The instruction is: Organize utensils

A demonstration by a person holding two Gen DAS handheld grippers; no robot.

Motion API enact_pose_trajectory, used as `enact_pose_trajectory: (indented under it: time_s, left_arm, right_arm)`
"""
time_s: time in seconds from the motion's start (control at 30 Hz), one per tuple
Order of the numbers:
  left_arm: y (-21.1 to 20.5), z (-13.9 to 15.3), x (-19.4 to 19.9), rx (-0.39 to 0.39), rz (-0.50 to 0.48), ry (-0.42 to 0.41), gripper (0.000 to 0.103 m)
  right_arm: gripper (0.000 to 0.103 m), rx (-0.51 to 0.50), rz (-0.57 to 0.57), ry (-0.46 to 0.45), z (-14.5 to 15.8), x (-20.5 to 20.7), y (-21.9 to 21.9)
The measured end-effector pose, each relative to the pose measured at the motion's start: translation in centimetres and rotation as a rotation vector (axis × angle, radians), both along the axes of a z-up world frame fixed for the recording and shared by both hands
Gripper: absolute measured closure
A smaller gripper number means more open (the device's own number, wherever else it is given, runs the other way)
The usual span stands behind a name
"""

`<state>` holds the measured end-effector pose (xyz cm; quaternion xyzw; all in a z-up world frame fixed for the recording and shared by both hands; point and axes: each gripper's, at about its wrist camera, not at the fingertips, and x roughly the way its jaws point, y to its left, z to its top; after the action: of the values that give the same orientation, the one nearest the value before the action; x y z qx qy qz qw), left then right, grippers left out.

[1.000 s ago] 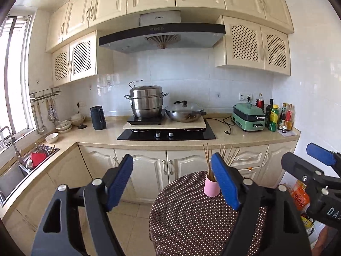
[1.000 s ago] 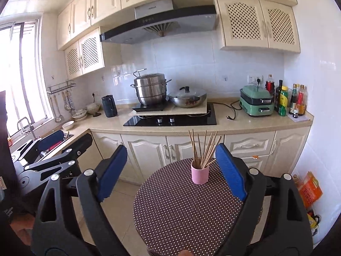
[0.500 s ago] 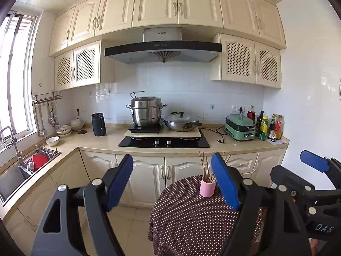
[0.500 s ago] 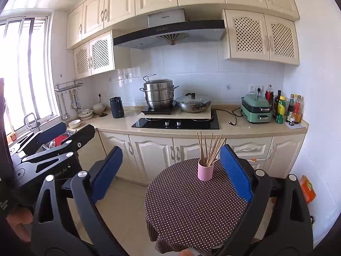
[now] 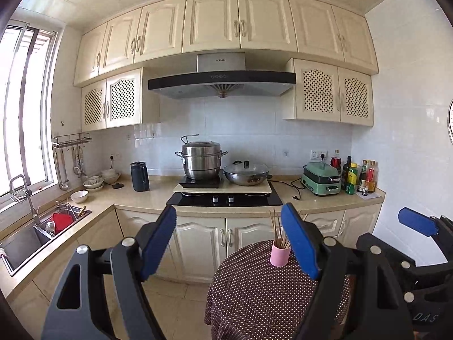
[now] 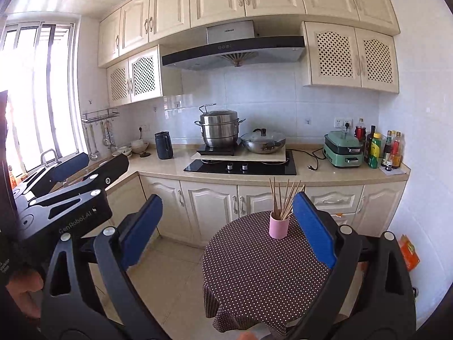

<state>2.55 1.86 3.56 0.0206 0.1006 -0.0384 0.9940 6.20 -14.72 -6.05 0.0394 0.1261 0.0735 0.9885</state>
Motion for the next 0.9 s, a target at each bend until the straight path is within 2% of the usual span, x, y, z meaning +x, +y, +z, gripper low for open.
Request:
enact_pose_trajectory:
  time_s: [0.9]
  left_arm:
    - [-0.11, 0.19, 0.12, 0.006, 0.030, 0.000, 0.028]
  right_arm:
    - [0.011, 0.018, 0.005, 0.004, -0.18, -0.25, -0.34]
